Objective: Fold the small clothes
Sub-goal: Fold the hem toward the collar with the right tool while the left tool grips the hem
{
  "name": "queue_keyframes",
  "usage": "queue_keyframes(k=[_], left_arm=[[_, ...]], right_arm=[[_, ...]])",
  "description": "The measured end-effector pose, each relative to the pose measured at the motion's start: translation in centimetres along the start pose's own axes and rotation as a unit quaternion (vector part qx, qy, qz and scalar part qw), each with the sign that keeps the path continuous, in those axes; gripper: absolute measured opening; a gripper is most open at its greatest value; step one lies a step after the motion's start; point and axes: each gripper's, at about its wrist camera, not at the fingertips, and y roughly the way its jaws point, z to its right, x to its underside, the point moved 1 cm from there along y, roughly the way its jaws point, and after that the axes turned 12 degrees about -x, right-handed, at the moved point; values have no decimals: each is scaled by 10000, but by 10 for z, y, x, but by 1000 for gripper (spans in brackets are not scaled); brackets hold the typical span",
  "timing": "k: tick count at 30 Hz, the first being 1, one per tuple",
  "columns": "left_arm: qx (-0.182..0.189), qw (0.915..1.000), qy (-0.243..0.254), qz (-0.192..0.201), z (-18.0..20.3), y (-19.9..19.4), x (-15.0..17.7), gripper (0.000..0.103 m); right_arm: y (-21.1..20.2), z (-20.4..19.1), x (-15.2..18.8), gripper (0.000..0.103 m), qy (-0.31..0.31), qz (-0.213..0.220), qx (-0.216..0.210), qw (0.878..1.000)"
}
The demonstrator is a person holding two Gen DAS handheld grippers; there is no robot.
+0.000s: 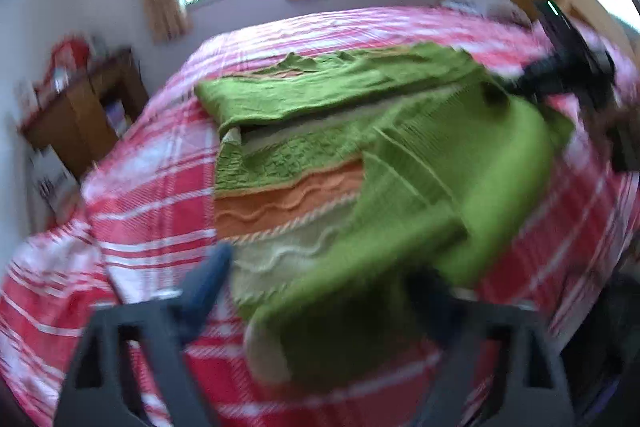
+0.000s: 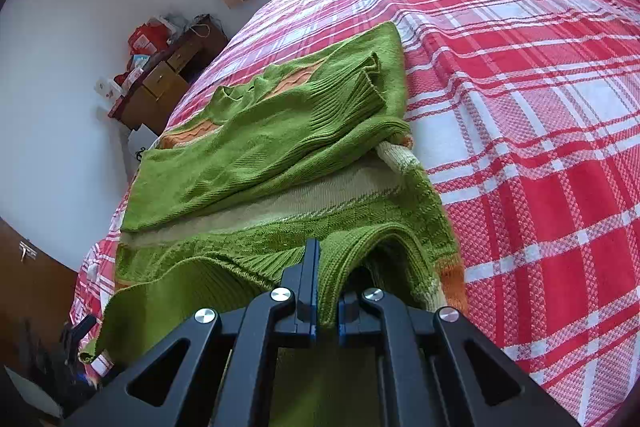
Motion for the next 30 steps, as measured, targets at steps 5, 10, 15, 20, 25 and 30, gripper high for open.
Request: queue_keyframes(k=[5, 10, 15, 20, 25, 30], left_arm=[[850, 9881, -1166, -524, -21, 33, -1, 16], [1021, 9779, -1719, -615, -32, 32, 3, 16], [944, 9794, -1667, -637, -31, 32, 1, 16], [859, 9791, -1727, -641, -30, 39, -7, 19], [787, 9810, -1674, -578, -24, 39, -12, 29], [757, 9796, -1773, -573, -26, 38, -10, 26]], right_arm=[[-1, 1, -1, 9, 32, -79, -121, 9999], [-24, 2, 0, 11, 431, -117, -905, 9949], [-69, 6, 3, 75, 634, 317, -1641, 9839], [-112, 17, 2, 83, 679, 1190, -1849, 9732], [-81, -28, -2, 83, -989, 619, -455, 9921], [-20, -43, -2, 83, -1902, 8, 398, 9809]])
